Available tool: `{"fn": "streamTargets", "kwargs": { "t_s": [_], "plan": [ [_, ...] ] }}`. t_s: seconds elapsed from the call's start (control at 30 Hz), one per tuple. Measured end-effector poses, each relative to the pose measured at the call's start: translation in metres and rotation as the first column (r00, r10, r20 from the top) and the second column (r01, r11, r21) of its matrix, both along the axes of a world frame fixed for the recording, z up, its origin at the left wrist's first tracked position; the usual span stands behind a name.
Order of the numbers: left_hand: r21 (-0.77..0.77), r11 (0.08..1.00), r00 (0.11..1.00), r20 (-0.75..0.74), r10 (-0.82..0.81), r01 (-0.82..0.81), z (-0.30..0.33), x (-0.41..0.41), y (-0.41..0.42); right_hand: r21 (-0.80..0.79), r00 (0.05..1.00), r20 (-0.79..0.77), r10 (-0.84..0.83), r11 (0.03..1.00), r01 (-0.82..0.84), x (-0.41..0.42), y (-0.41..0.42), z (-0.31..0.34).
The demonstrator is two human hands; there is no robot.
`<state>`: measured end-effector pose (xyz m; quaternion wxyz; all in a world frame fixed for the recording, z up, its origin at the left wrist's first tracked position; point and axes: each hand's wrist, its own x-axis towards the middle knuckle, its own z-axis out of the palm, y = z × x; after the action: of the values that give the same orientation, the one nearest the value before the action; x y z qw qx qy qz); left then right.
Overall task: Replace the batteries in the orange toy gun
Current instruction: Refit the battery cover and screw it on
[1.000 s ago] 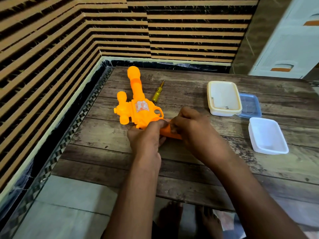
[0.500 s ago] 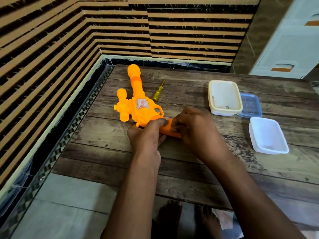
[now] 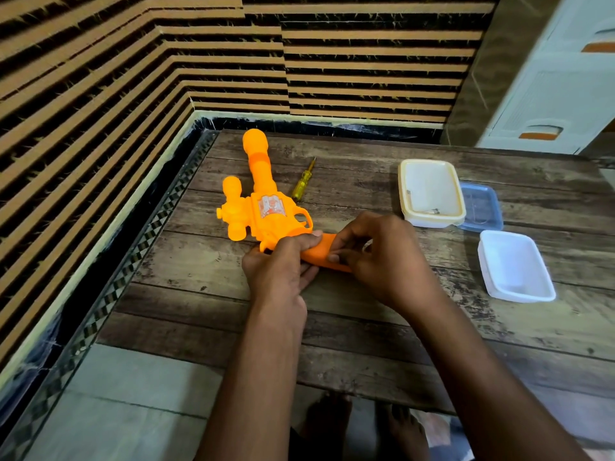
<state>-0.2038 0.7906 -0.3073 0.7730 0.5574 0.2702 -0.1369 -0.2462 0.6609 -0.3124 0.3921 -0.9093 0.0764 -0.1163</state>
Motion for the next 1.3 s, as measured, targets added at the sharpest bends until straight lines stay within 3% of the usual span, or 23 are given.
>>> {"fn": "streamTargets", "kwargs": {
  "t_s": [0.1, 0.27, 0.43, 0.7, 1.17, 1.3],
  "plan": [
    [-0.006, 1.0, 1.0, -0.005, -0.001, 0.001, 0.0, 0.0, 0.0, 0.06, 1.0, -0.008, -0.018, 0.998, 0.018, 0.0, 0.0, 0.0],
    [-0.022, 1.0, 1.0, -0.019, 0.001, -0.002, 0.001, 0.0, 0.001, 0.322, 0.993, -0.07, -0.097, 0.94, 0.115, 0.0, -0.002, -0.001],
    [-0.033, 0.999, 1.0, -0.031, 0.0, -0.001, 0.0, 0.002, 0.001, 0.55, 0.959, -0.225, -0.17, 0.791, 0.269, 0.001, -0.005, -0.001],
    [-0.024, 1.0, 1.0, -0.021, -0.009, 0.009, -0.002, 0.0, 0.001, 0.674, 0.901, -0.363, -0.237, 0.601, 0.43, 0.008, 0.003, 0.005],
    [0.006, 1.0, 0.999, -0.03, 0.016, -0.016, -0.004, 0.003, 0.0, 0.666, 0.921, -0.339, -0.193, 0.641, 0.38, 0.005, -0.004, -0.002],
    [0.009, 1.0, 1.0, -0.015, 0.009, -0.008, -0.004, 0.002, 0.0, 0.611, 0.927, -0.316, -0.199, 0.705, 0.36, 0.004, -0.005, -0.001]
  ]
}}
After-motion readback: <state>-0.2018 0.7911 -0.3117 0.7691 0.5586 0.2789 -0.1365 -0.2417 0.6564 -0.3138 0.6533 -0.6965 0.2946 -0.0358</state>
